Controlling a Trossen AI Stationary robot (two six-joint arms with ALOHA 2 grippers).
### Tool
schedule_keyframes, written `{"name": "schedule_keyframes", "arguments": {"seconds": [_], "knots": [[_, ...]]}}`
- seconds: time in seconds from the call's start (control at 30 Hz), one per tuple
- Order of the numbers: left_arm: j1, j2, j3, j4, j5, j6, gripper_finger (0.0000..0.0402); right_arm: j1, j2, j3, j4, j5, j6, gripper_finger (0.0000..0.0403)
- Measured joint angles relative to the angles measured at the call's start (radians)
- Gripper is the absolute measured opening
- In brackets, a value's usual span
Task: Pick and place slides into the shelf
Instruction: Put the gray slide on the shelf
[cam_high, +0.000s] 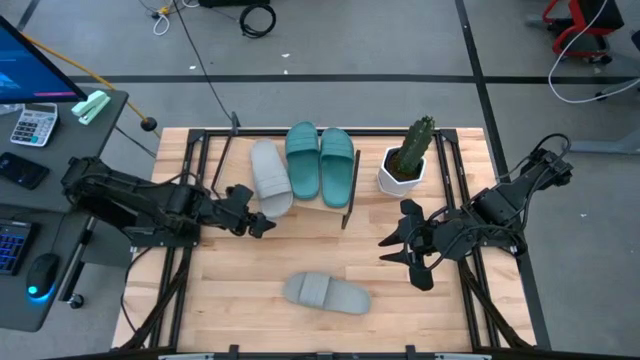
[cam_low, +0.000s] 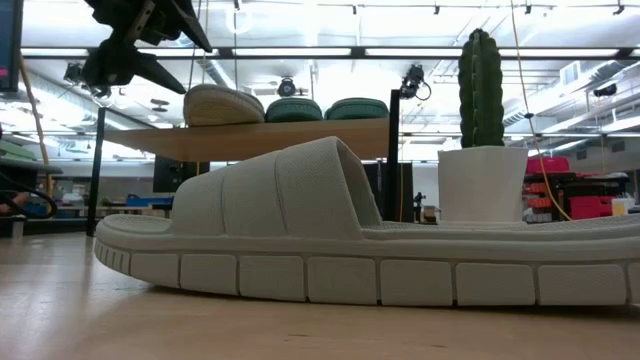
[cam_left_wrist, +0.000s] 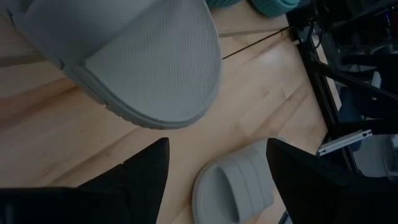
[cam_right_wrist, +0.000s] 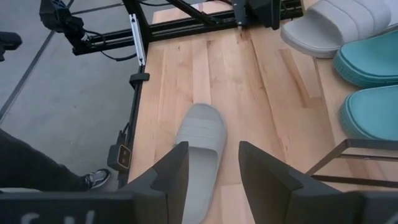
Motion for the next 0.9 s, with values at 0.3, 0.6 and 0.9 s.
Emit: {"name": "schedule_keyframes", "arguments": {"seconds": [0.3,0.6,0.9], "knots": [[-0.092,-0.009,0.0,-0.002,-0.008,-0.041,0.0272,0.016,0.039,0.0,0.0,-0.08,0.052,0.0146],[-0.297,-0.065,0.0,-0.139,-0.354,-0.283,0.0248,-0.022,0.167,0.0,0.003,-0.026,0.063,0.0146],[-0.445,-0.161,0.0,-0.349,-0.47,-0.446,0.0208,-0.052,0.274,0.0,0.007,0.046,0.112,0.0146]]}}
